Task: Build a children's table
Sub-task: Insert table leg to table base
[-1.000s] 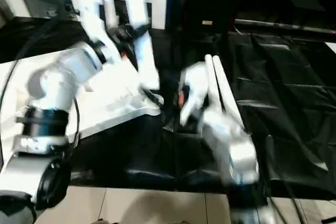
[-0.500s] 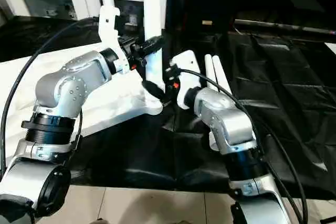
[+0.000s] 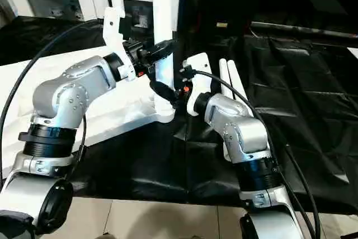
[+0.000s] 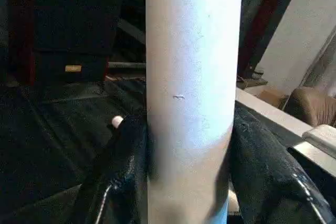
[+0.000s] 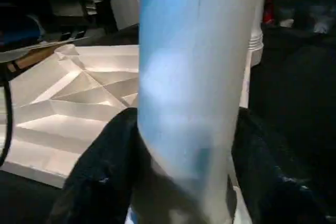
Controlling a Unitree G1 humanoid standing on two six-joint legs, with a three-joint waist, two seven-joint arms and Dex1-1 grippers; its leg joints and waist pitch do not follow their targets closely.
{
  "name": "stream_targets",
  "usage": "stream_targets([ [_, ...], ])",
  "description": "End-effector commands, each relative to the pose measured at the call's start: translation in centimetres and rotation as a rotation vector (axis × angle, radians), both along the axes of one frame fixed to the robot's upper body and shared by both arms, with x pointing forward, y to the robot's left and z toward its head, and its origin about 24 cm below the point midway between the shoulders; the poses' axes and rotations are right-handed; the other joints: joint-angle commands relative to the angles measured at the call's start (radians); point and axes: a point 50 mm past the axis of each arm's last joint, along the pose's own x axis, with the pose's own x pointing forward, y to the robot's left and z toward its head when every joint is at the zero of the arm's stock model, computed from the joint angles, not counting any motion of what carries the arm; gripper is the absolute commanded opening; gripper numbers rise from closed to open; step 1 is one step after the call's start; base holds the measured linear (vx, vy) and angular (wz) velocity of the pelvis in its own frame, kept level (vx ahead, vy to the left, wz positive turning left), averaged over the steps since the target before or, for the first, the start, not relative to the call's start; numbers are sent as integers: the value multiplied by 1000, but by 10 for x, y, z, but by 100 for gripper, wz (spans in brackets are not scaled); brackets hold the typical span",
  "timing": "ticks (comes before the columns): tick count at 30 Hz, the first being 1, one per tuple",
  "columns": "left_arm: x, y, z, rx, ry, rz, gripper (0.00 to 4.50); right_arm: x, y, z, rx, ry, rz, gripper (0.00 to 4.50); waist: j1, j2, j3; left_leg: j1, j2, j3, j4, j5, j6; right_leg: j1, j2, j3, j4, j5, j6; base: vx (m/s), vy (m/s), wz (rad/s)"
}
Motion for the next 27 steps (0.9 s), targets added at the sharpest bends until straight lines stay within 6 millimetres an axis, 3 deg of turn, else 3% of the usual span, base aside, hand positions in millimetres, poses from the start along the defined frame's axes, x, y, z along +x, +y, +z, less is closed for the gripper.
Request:
stream_targets([
  [1,-4,1,5,-8,-17,-18,190,-1,-5,0,-2,0,6,219,2,-8,-83,-9,16,1,-57,55,48,80,-64,63,-52,3,-188,0,0,0],
  [7,-11,4,10,-100,-24,-105,190,-12,-4,-3,37,13,119,198,5,-6,-83,-10,14,2,-56,45,48,81,-64,62,-53,-7,-189,0,0,0],
  [8,-12,4,10,-107,-23,-113,260,-13,-4,-3,39,13,126,195,5,-8,-83,-10,14,2,-56,43,49,81,-63,62,-54,-7,-187,0,0,0],
  [11,-17,9,13,-267,41,-210,267,-20,-5,-2,76,18,212,195,8,-5,-84,-12,13,2,-55,34,55,84,-65,62,-52,2,-206,0,0,0],
  [12,-20,15,14,-309,40,-260,296,-26,-6,-2,93,19,271,193,7,-7,-83,-12,12,3,-54,28,62,82,-63,61,-53,3,-212,0,0,0],
  [17,-28,22,19,-390,34,-367,327,-42,-11,-2,119,43,408,193,9,-9,-80,-9,16,2,-56,9,62,81,-64,60,-58,-48,-203,0,0,0],
  [18,-29,24,20,-399,35,-382,337,-46,-12,-2,130,51,437,193,11,-5,-81,-9,17,1,-56,4,61,80,-64,60,-59,-56,-199,0,0,0],
  [19,-30,25,20,-398,39,-385,337,-47,-13,-1,137,54,449,193,10,-7,-80,-9,17,2,-57,3,60,80,-63,60,-60,-61,-196,0,0,0],
  [21,-30,27,22,-412,43,-392,291,-49,-15,-1,143,56,461,193,11,-7,-80,-8,17,1,-57,5,55,78,-63,60,-61,-72,-184,0,0,0],
  [24,-35,27,23,-415,40,-439,293,-49,-17,0,146,57,471,193,13,-6,-80,-8,17,1,-57,4,44,77,-64,59,-63,-91,-180,0,0,0],
  [27,-35,24,19,-394,53,-432,250,-48,-18,-1,144,55,460,193,14,-8,-80,-9,17,0,-57,5,37,77,-64,59,-63,-96,-171,0,0,0],
])
